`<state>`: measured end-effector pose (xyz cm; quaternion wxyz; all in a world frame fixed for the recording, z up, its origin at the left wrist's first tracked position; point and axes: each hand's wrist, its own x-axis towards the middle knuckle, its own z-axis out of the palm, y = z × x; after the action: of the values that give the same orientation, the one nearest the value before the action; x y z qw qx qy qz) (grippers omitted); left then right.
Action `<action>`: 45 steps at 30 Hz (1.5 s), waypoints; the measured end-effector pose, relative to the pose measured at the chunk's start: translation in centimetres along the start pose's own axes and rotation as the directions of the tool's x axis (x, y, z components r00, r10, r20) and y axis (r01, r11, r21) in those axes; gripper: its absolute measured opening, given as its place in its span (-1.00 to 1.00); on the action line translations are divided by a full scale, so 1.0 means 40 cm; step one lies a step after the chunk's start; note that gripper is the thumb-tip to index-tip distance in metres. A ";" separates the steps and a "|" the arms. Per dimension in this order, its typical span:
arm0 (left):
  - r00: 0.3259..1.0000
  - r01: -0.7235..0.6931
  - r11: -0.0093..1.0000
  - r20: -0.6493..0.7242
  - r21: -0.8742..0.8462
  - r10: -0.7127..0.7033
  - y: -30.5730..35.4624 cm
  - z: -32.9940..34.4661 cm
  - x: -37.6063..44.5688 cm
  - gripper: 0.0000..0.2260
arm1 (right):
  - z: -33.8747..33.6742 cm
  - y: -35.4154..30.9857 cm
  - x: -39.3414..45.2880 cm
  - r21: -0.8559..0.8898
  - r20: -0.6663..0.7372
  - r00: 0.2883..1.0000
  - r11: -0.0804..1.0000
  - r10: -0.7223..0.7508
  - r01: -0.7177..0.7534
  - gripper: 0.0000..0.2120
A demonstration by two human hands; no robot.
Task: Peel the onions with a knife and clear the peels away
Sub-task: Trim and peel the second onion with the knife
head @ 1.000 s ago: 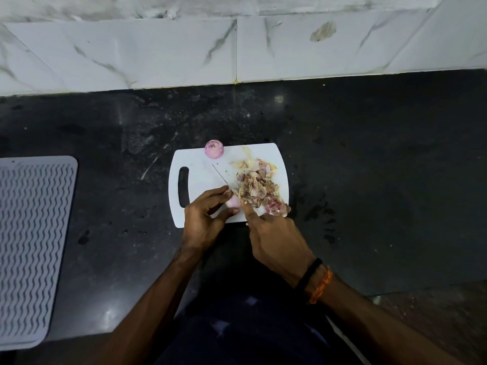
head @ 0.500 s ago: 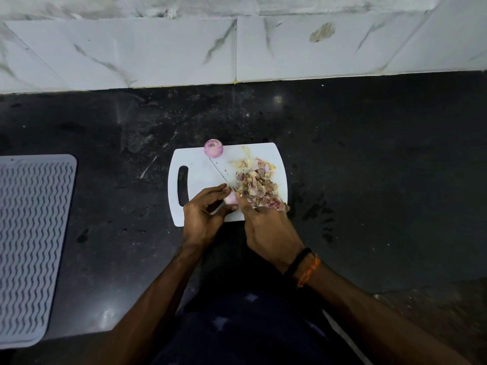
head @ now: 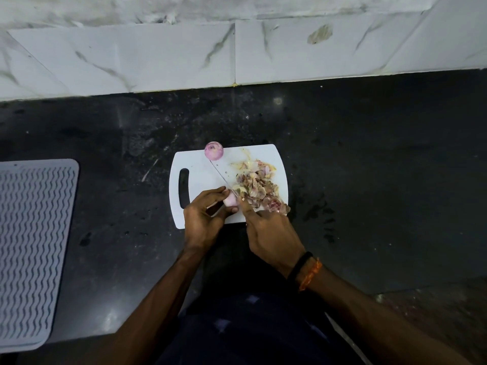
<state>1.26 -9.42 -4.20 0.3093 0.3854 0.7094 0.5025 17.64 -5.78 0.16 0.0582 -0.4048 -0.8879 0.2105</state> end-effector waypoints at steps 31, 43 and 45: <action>0.985 -0.172 0.977 0.056 0.123 0.166 -0.008 0.002 -0.024 -0.73 | 0.001 0.030 -0.040 -0.012 0.009 1.000 1.000 0.002 -0.001 -0.42; 0.997 0.043 0.999 0.057 0.029 -0.045 -0.035 -0.016 -0.048 -0.44 | -0.043 0.018 -0.068 0.227 -0.119 0.986 0.970 0.114 -0.085 -0.53; 0.994 0.082 0.996 0.070 0.046 -0.085 -0.039 -0.019 -0.045 -0.41 | -0.045 0.012 -0.063 0.227 -0.114 0.989 0.971 0.099 -0.071 -0.54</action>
<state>1.19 -11.63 -5.37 0.3469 0.3798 0.7239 0.4598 20.14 -6.79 1.75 0.1494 -0.4457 -0.8354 0.2849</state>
